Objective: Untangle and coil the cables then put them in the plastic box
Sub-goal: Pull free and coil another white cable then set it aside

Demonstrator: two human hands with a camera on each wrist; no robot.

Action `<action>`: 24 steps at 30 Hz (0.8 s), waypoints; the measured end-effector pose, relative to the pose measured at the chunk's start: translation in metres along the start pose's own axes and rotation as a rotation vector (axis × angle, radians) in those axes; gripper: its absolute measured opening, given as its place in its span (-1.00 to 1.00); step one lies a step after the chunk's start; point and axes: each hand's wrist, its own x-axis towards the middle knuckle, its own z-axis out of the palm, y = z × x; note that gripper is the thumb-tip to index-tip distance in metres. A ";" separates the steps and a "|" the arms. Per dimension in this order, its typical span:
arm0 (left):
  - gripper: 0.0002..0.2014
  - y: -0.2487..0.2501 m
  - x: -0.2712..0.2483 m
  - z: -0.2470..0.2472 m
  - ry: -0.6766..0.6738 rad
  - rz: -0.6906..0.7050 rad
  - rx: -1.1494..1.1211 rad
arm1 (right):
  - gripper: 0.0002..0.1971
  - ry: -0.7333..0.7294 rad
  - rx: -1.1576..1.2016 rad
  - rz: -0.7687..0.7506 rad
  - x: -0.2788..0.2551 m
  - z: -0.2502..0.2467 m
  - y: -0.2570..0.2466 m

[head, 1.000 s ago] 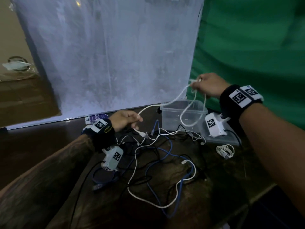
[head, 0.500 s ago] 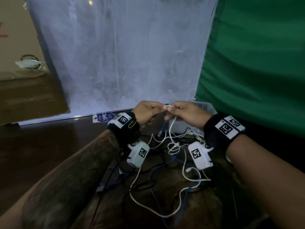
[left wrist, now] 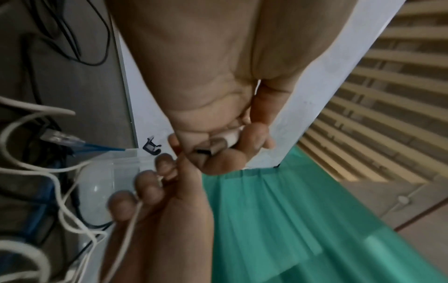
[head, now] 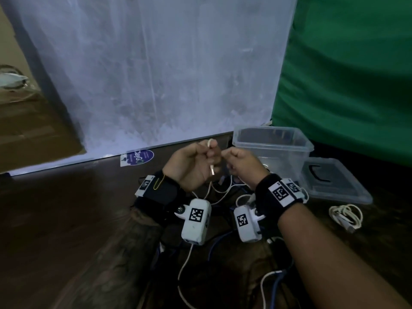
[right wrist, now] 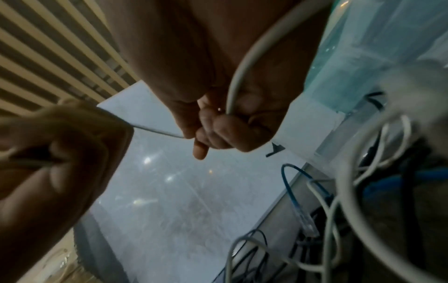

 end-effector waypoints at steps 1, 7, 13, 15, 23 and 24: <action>-0.86 -0.001 0.002 -0.006 0.025 0.047 0.004 | -0.79 -0.034 -0.024 0.013 0.001 0.003 0.005; -0.78 -0.010 0.009 -0.040 0.279 0.208 0.000 | -0.85 -0.245 -0.096 0.041 -0.007 0.012 0.014; -0.80 -0.016 0.012 -0.052 0.305 0.108 0.006 | -0.83 -0.216 -0.111 0.016 -0.013 0.009 0.020; -0.82 -0.011 0.010 -0.054 0.300 0.030 -0.014 | -0.84 -0.107 0.003 0.067 -0.010 0.006 0.027; -0.85 -0.046 0.008 -0.027 0.020 -0.396 0.193 | -0.76 0.466 0.024 -0.147 0.001 -0.023 0.035; -0.87 -0.051 0.010 -0.023 0.036 -0.382 0.225 | -0.77 0.499 0.041 -0.174 0.002 -0.025 0.033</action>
